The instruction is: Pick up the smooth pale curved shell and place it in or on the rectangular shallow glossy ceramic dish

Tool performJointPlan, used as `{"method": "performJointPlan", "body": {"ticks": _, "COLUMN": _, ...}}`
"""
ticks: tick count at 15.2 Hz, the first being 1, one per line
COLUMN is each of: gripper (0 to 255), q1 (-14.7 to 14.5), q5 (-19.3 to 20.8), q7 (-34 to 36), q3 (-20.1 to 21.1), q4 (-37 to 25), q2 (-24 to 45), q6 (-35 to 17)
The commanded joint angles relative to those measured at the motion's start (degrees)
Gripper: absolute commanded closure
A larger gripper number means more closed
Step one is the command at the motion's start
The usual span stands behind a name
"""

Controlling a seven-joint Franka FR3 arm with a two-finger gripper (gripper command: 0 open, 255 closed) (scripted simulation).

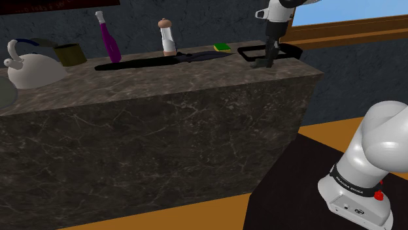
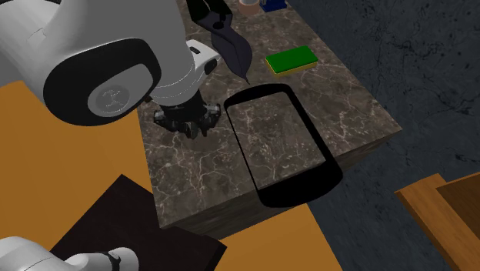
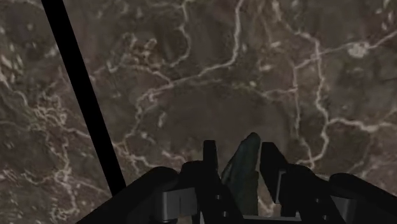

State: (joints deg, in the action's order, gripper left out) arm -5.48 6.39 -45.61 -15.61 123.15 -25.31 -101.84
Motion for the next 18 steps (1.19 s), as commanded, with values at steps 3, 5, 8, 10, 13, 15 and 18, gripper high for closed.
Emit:
{"method": "performJointPlan", "body": {"ticks": 3, "gripper": 255, "q1": 0.0, "q5": 0.0, "q7": 0.0, "q3": 0.0, "q4": 0.0, "q2": 0.0, "q6": 0.0}}
{"method": "performJointPlan", "body": {"ticks": 5, "gripper": 255, "q1": 0.0, "q5": 0.0, "q7": 0.0, "q3": 0.0, "q4": 0.0, "q2": 0.0, "q6": 0.0}}
{"method": "performJointPlan", "body": {"ticks": 8, "gripper": 255, "q1": 0.0, "q5": 0.0, "q7": 0.0, "q3": 0.0, "q4": 0.0, "q2": 0.0, "q6": 0.0}}
{"method": "performJointPlan", "body": {"ticks": 10, "gripper": 255, "q1": -0.1, "q5": -0.1, "q7": 0.0, "q3": 0.1, "q4": -1.6, "q2": 0.1, "q6": 1.5}}
{"method": "performJointPlan", "body": {"ticks": 13, "gripper": 255, "q1": -0.2, "q5": -0.3, "q7": -0.1, "q3": 0.2, "q4": -4.2, "q2": 0.4, "q6": 3.8}}
{"method": "performJointPlan", "body": {"ticks": 15, "gripper": 255, "q1": -0.2, "q5": -0.4, "q7": -0.2, "q3": 0.3, "q4": -6.0, "q2": 0.7, "q6": 5.3}}
{"method": "performJointPlan", "body": {"ticks": 18, "gripper": 255, "q1": -0.3, "q5": -0.5, "q7": -0.3, "q3": 0.4, "q4": -8.7, "q2": 1.2, "q6": 7.6}}
